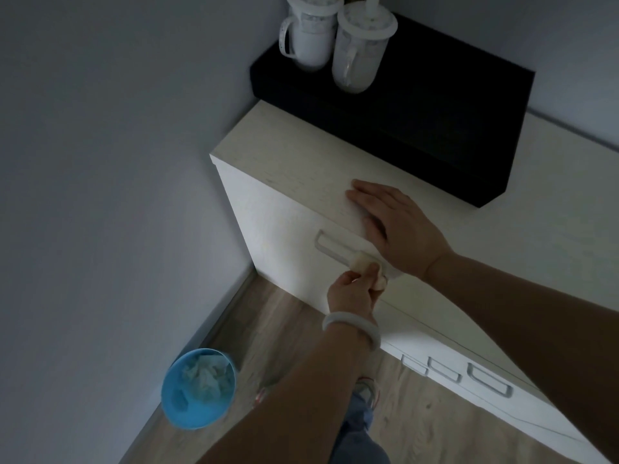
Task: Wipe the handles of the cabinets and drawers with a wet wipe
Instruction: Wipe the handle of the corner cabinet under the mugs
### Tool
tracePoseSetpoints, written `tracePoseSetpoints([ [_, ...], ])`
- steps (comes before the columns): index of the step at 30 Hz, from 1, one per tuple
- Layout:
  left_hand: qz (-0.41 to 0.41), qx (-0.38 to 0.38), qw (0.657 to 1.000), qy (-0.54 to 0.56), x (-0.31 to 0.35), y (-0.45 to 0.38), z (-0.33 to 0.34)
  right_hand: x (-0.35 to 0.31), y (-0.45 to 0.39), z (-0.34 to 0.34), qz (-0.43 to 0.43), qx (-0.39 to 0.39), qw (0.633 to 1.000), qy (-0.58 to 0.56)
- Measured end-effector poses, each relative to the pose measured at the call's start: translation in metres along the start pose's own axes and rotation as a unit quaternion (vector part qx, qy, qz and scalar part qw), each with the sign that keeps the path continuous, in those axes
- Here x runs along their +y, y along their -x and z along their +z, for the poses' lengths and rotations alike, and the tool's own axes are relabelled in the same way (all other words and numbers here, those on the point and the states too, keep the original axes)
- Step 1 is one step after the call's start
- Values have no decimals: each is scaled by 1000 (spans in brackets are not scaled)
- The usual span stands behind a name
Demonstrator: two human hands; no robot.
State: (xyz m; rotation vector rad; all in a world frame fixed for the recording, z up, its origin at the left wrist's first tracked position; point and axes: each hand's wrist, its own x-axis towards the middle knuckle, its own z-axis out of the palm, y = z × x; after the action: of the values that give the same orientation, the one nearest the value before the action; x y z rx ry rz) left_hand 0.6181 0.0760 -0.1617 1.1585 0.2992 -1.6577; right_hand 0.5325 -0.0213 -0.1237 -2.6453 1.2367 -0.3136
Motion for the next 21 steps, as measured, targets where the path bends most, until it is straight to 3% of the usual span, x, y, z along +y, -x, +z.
tracePoseSetpoints([
  [4, 36, -20, 999, -11, 1, -2, -3, 2, 0, 1, 1, -3, 1000, 1],
  [8, -11, -100, 995, 10, 11, -4, -13, 2, 0, 2, 1, 0, 1000, -3],
  [11, -27, -140, 988, -50, 28, -5, -23, 3, 0, 2, 4, 1, 1000, 0],
  [15, -9, -127, 980, -151, 51, -7, -28, 2, 0, 2, 0, 9, 1000, -1],
  [21, 36, -76, 977, -195, 90, -12, -32, 2, 1, 1, -1, 9, 1000, 4],
])
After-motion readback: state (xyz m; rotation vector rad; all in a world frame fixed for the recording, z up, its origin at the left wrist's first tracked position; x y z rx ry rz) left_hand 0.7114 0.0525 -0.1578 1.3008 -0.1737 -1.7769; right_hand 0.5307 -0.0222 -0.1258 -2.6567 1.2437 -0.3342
